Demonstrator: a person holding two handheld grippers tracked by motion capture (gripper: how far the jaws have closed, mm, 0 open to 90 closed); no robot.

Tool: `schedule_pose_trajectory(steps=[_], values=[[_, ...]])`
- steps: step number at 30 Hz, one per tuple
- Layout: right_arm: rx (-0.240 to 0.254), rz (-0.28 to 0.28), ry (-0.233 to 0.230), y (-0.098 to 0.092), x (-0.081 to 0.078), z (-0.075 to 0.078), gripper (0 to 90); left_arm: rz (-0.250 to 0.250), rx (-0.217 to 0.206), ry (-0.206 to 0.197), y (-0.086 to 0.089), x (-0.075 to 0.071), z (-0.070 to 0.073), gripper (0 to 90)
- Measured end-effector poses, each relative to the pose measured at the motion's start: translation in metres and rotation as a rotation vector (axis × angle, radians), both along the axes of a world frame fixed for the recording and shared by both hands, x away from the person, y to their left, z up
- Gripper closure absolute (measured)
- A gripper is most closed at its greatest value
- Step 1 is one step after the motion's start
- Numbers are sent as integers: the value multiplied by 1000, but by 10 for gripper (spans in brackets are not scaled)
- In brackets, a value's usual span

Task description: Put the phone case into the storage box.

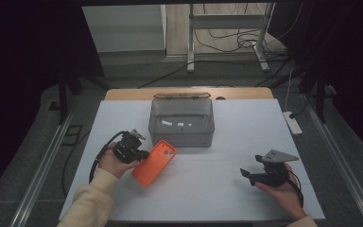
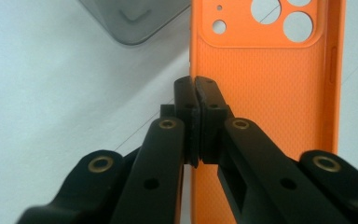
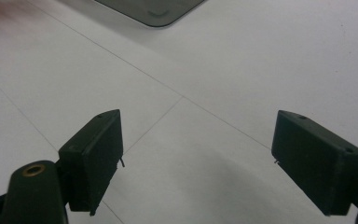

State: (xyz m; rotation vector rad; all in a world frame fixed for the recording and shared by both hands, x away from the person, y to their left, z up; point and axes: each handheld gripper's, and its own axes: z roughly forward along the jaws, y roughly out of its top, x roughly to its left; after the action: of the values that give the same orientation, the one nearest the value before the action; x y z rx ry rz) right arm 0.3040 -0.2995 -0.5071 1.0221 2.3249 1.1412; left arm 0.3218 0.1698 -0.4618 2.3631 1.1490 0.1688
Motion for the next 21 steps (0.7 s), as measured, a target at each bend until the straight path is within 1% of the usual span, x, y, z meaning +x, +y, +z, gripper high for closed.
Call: schedule_pose_trajectory(steps=[2,3,4,5,6,8,9,13,17,21], values=[[0,2,1,0,0,0,166,1,-15,-8,1,-1,3,889],[0,2,1,0,0,0,166,1,-15,-8,1,-1,3,889],[-1,2,2,0,0,0,166,2,-26,-19,1,-3,6,889],[-1,2,2,0,0,0,165,2,-26,-19,1,-3,6,889],[0,2,2,0,0,0,165,1,-35,-29,1,-4,8,889],[0,0,1,0,0,0,166,2,-46,-35,0,-5,9,889],[0,0,0,0,0,0,166,3,-49,-47,0,-6,11,889],[0,0,0,0,0,0,165,1,-68,-69,-3,-9,13,889],[1,0,0,0,0,0,165,0,-83,-78,-5,-10,14,890],[1,-2,-2,0,0,0,165,2,-107,-87,-6,-12,14,889]])
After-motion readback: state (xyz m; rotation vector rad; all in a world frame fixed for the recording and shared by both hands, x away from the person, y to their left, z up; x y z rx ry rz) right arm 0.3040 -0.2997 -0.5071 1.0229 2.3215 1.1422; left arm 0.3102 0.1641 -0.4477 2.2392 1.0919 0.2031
